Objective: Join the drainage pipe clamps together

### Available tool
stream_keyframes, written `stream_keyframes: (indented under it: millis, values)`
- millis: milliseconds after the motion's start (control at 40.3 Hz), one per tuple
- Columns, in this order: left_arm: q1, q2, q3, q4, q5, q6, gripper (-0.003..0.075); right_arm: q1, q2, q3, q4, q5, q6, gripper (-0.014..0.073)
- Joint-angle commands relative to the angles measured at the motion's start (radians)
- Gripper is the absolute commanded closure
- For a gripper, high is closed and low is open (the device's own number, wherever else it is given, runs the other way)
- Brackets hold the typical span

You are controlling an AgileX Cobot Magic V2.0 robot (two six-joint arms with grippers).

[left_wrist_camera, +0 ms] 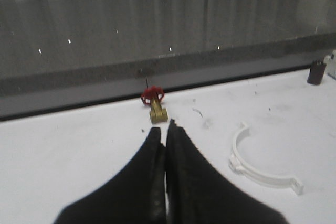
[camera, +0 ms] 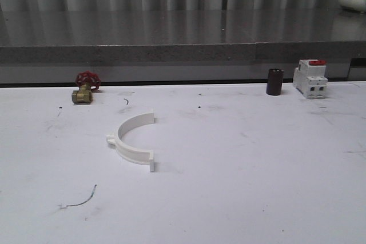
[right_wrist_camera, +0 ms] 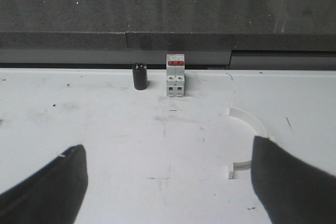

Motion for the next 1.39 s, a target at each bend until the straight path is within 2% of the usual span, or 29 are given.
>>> stream_keyframes:
  millis: [0,917,1214,1363]
  values:
    - [0.002,-0.044,-0.008,0.035,-0.141,0.0,0.0741,-0.005,0.013,-0.037,-0.007,-0.073,-0.006,-0.0056]
    - [0.002,-0.056,-0.009,0.035,-0.138,0.0,0.0741,-0.005,0.013,-0.037,-0.007,-0.074,-0.006,-0.0056]
    - [0.002,-0.056,-0.009,0.035,-0.138,0.0,0.0741,-0.005,0.016,-0.041,-0.003,-0.118,-0.006,-0.0056]
    - [0.002,-0.056,-0.009,0.035,-0.138,0.0,0.0741,-0.005,0.128,-0.109,-0.002,-0.112,-0.006,-0.0015]
